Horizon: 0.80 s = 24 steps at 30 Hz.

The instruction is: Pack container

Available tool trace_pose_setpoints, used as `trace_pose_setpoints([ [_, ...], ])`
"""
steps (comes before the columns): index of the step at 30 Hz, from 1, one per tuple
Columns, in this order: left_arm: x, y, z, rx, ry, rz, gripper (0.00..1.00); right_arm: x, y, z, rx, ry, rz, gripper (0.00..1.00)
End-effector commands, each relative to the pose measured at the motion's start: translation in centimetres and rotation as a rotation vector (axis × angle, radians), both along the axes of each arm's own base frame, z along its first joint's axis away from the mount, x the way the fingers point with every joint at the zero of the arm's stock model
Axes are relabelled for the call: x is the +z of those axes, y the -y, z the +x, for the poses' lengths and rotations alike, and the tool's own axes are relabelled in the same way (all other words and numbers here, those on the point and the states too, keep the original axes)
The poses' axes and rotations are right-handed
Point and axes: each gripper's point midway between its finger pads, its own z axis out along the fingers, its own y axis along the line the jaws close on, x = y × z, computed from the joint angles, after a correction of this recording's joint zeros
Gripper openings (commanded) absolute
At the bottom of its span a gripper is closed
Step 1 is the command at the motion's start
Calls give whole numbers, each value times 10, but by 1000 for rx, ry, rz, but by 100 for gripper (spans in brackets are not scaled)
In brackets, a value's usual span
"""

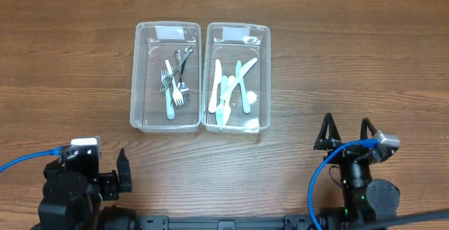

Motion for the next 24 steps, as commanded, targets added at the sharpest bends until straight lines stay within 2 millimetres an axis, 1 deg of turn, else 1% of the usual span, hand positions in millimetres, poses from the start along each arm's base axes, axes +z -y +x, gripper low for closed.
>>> trace_pose_setpoints([
  [1, -1, -2, -1, -2, 1, 21, 100, -1, -2, 9, 9, 103, -50, 100],
  [4, -1, -2, -1, -2, 1, 21, 100, -5, -2, 12, 6, 188, -63, 100],
  [6, -1, -2, -1, -2, 1, 21, 100, -17, -2, 16, 5, 202, -70, 100],
  [9, -1, -2, -1, -2, 1, 21, 100, -41, -3, 20, 11, 111, -129, 100],
  [11, -1, -2, -1, -2, 1, 21, 100, -55, -5, 20, 22, 51, -130, 100],
  [12, -1, -2, -1, -2, 1, 21, 100, -69, -9, 20, 52, -1, -124, 100],
  [24, -1, -2, -1, -2, 1, 21, 100, -69, -9, 20, 53, -2, -123, 100],
])
